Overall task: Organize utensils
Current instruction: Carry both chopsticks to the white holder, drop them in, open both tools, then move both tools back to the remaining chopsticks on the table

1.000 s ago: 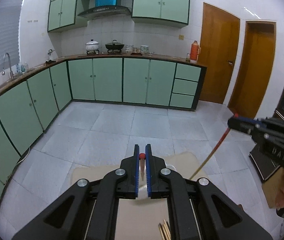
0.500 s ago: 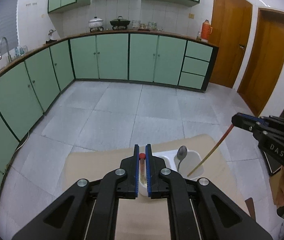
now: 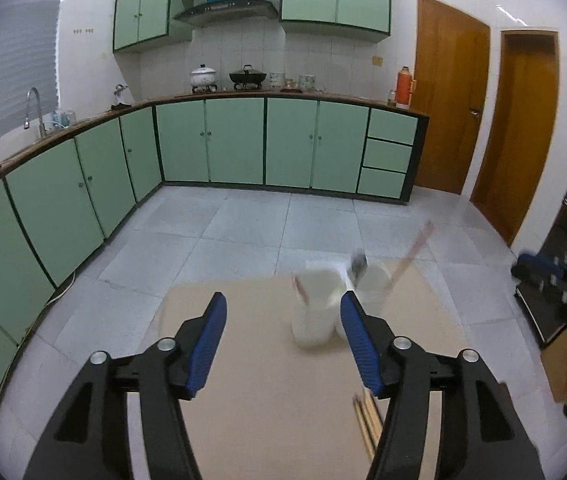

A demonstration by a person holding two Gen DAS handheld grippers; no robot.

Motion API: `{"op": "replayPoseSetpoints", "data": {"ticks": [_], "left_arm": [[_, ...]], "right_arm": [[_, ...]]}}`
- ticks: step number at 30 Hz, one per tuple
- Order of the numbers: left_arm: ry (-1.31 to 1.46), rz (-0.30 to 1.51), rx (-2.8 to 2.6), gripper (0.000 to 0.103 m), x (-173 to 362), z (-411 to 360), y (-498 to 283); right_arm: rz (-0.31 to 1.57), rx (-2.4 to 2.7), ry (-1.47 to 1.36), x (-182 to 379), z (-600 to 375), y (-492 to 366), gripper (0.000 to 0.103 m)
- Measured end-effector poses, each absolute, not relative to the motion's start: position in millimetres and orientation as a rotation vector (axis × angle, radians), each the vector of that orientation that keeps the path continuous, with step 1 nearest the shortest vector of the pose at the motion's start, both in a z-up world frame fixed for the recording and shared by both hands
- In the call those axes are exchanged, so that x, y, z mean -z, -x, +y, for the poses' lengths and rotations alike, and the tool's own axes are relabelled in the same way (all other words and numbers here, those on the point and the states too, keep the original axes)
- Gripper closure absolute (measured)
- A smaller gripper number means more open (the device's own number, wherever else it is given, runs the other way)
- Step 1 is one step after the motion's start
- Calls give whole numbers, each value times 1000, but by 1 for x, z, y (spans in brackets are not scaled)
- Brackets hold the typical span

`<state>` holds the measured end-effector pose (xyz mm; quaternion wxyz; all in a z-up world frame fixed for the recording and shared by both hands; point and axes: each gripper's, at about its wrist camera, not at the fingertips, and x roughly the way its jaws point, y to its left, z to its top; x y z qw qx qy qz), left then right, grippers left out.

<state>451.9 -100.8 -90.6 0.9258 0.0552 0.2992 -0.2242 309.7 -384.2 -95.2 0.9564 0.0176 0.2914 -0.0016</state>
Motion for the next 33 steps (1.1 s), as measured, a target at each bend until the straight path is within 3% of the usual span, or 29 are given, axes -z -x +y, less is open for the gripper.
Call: {"op": "replayPoseSetpoints", "data": {"ticks": [6, 10, 21, 33], "left_arm": [[-91, 565, 445, 44, 178, -76, -339], [-78, 595, 427, 37, 228, -66, -286], [-43, 670, 411, 36, 277, -54, -255], [-155, 739, 550, 36, 311, -117, -249]], "right_arm": [[691, 1, -25, 231, -333, -191, 71], [773, -35, -26, 281, -296, -156, 71], [821, -78, 18, 311, -266, -172, 72], [806, -14, -72, 307, -320, -167, 71]]}}
